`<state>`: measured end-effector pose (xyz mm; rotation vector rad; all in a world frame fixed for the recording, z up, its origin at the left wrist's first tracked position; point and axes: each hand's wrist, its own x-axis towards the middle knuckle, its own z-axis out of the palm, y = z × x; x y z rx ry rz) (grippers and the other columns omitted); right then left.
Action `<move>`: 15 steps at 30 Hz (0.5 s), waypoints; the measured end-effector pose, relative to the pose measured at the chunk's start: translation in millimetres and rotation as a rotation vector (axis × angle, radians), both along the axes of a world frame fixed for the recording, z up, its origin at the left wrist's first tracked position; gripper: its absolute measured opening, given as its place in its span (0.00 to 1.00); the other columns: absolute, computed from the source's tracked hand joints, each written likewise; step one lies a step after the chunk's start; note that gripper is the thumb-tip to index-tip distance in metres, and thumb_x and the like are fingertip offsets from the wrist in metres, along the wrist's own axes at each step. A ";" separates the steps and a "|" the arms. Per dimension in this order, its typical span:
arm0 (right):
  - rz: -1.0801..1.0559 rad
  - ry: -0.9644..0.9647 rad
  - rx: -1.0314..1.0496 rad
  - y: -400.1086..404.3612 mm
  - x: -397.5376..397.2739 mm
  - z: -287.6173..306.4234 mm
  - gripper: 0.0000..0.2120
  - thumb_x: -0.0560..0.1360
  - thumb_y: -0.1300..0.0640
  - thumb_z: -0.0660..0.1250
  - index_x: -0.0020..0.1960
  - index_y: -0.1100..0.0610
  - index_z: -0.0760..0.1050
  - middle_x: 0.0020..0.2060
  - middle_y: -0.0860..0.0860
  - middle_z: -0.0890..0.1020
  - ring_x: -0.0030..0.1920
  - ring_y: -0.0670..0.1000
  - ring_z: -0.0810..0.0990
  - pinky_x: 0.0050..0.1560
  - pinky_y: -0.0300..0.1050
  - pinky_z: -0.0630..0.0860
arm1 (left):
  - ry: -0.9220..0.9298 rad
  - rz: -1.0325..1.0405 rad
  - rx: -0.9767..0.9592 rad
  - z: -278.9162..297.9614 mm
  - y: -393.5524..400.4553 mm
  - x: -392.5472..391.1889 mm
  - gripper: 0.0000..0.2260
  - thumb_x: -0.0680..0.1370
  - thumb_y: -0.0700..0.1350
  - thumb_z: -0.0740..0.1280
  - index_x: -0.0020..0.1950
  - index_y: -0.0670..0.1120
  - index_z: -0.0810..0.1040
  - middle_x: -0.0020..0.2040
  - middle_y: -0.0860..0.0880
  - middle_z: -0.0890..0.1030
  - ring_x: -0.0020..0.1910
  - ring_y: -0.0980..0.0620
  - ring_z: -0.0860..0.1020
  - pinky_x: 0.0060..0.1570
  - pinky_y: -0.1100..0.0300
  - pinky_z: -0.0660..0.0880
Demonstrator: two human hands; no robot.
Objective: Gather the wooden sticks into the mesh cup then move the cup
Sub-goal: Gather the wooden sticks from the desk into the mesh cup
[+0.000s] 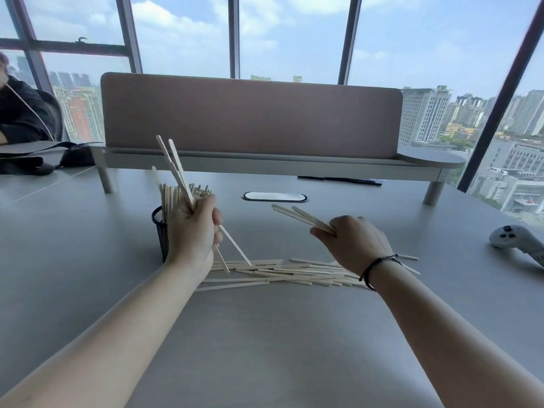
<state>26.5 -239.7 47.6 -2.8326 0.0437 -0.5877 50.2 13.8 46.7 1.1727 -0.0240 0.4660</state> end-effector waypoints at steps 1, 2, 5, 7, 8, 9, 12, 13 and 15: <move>0.009 0.001 0.044 2.2 -0.4 2.2 0.26 0.78 0.37 0.60 0.31 0.57 0.67 0.27 0.50 0.75 0.33 0.57 0.75 0.31 0.45 0.67 | 0.004 0.000 0.014 1.1 -1.1 -1.4 0.15 0.80 0.42 0.66 0.35 0.49 0.67 0.23 0.51 0.69 0.20 0.56 0.62 0.20 0.65 0.58; 0.038 -0.004 0.120 5.8 -0.9 5.1 0.26 0.78 0.39 0.61 0.30 0.57 0.65 0.25 0.50 0.72 0.31 0.56 0.73 0.30 0.44 0.64 | -0.002 -0.008 0.041 1.6 -2.5 -2.8 0.16 0.80 0.45 0.66 0.34 0.49 0.66 0.23 0.51 0.67 0.20 0.54 0.61 0.21 0.64 0.58; 0.198 -0.040 0.543 25.0 -4.0 22.4 0.27 0.77 0.45 0.66 0.27 0.53 0.57 0.22 0.48 0.61 0.24 0.50 0.59 0.27 0.43 0.56 | -0.038 -0.063 0.136 3.3 -8.9 -9.7 0.22 0.81 0.50 0.64 0.29 0.51 0.64 0.20 0.50 0.62 0.22 0.50 0.59 0.24 0.61 0.59; 0.337 -0.053 0.944 41.8 -8.6 38.2 0.26 0.77 0.47 0.68 0.28 0.51 0.58 0.23 0.50 0.60 0.24 0.50 0.56 0.27 0.40 0.53 | -0.037 -0.111 0.181 4.4 -13.5 -15.1 0.25 0.82 0.52 0.62 0.26 0.50 0.63 0.19 0.51 0.60 0.21 0.50 0.58 0.24 0.61 0.58; 0.393 -0.045 1.106 50.4 -11.5 45.2 0.26 0.78 0.47 0.67 0.27 0.51 0.59 0.22 0.51 0.60 0.23 0.49 0.56 0.26 0.39 0.53 | -0.036 -0.140 0.192 4.4 -15.3 -17.2 0.26 0.83 0.52 0.62 0.25 0.50 0.62 0.19 0.52 0.60 0.20 0.51 0.58 0.25 0.62 0.58; 0.432 -0.035 1.217 59.1 -14.3 49.8 0.26 0.78 0.47 0.67 0.26 0.51 0.60 0.21 0.51 0.60 0.22 0.49 0.56 0.26 0.38 0.53 | -0.041 -0.166 0.208 4.2 -16.7 -19.2 0.25 0.83 0.52 0.62 0.26 0.50 0.61 0.19 0.52 0.60 0.20 0.51 0.58 0.25 0.62 0.59; 0.494 -0.005 1.342 85.6 -19.2 44.7 0.28 0.80 0.47 0.65 0.24 0.52 0.61 0.20 0.49 0.60 0.20 0.48 0.56 0.24 0.38 0.55 | -0.083 -0.203 0.286 0.6 -23.4 -27.2 0.22 0.80 0.55 0.65 0.32 0.45 0.64 0.18 0.51 0.64 0.20 0.50 0.61 0.25 0.59 0.63; 0.498 0.001 1.362 92.9 -19.8 37.7 0.27 0.80 0.47 0.64 0.24 0.52 0.63 0.21 0.49 0.60 0.21 0.49 0.56 0.25 0.38 0.55 | -0.099 -0.198 0.306 -1.0 -26.3 -30.1 0.22 0.78 0.57 0.66 0.34 0.44 0.65 0.19 0.50 0.65 0.19 0.50 0.63 0.26 0.58 0.64; 0.502 -0.014 1.367 102.0 -20.6 21.6 0.28 0.80 0.47 0.64 0.23 0.51 0.66 0.21 0.50 0.61 0.22 0.50 0.58 0.26 0.41 0.57 | -0.135 -0.180 0.315 -5.1 -30.8 -33.9 0.25 0.76 0.60 0.68 0.36 0.41 0.66 0.20 0.48 0.66 0.19 0.48 0.63 0.26 0.57 0.63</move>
